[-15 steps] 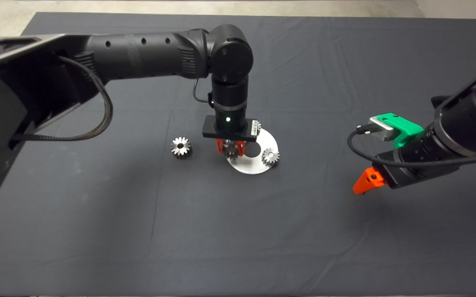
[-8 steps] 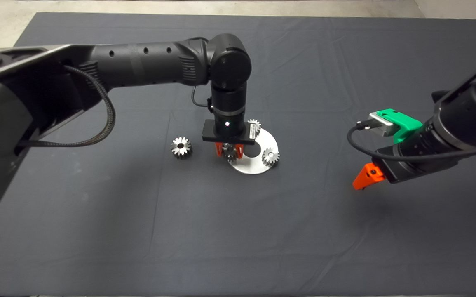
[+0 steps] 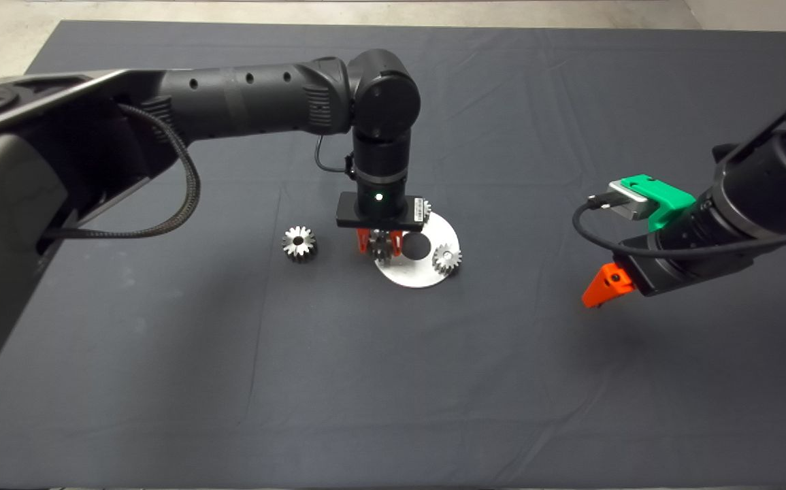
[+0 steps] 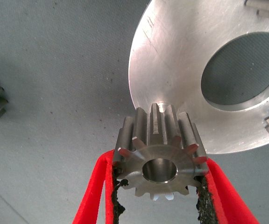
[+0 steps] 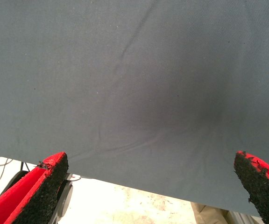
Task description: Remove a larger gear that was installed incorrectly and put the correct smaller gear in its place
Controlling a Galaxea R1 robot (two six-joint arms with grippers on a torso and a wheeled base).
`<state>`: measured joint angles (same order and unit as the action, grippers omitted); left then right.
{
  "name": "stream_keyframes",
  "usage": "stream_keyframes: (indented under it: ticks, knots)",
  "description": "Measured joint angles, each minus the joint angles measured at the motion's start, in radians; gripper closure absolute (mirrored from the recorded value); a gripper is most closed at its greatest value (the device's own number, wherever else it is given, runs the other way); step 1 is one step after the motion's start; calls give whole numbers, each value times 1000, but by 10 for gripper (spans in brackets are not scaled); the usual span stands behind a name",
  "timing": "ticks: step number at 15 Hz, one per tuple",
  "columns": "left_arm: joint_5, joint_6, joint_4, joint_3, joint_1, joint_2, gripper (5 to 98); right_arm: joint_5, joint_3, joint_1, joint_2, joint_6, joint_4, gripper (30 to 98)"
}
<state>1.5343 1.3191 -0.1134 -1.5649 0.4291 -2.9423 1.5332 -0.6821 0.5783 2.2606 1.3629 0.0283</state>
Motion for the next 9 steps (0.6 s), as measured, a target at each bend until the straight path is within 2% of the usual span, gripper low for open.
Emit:
stream_keyframes:
  ticks: [5, 9]
  knots:
    - [-5, 5, -2, -6, 1, -2, 739, -2, -4, 1, -11, -10, 0, 345]
    - [-2, 59, -15, 33, -1, -1, 739, -1, -15, 1, -29, -28, 0, 345]
